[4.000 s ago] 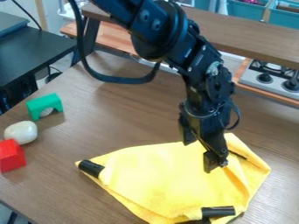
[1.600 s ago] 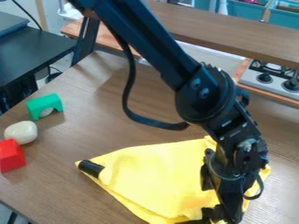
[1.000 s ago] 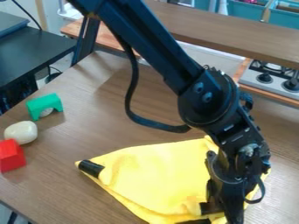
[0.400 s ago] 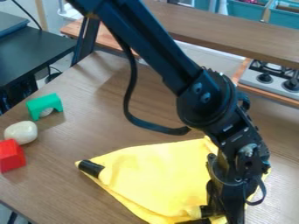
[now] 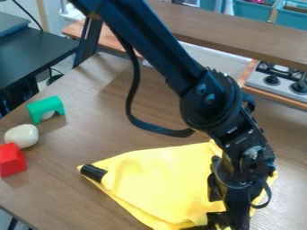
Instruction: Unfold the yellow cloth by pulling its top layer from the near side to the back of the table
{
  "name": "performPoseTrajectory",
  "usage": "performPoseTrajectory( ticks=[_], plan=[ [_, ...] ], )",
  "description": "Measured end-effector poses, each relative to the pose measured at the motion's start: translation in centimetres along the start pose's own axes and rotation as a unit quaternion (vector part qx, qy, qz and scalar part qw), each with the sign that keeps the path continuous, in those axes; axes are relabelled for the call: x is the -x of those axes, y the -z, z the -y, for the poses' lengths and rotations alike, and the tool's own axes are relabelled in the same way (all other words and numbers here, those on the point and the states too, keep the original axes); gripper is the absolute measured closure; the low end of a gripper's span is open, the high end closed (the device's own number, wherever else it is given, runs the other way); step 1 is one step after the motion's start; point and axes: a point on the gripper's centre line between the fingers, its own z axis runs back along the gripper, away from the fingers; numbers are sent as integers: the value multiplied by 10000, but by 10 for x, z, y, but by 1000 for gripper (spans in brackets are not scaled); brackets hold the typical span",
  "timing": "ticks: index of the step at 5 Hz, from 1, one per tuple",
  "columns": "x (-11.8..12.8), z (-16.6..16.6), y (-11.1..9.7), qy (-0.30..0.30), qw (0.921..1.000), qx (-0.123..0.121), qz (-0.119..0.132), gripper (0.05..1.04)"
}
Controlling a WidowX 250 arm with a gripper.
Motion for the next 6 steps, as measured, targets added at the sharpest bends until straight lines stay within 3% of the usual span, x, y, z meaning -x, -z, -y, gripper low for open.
performPoseTrajectory(
  ticks=[1, 3, 4, 5, 6],
  plan=[
    [2, 1, 4, 1, 10000, -2, -59, 171],
    [1, 1, 4, -23, 10000, -13, -13, 761],
    [4, 6, 5, 56, 9999, 109, -14, 954],
    [6, 4, 2, 29, 9998, 169, 32, 1029],
    [6, -14, -12, -204, 9995, 92, 225, 1034]
  ],
)
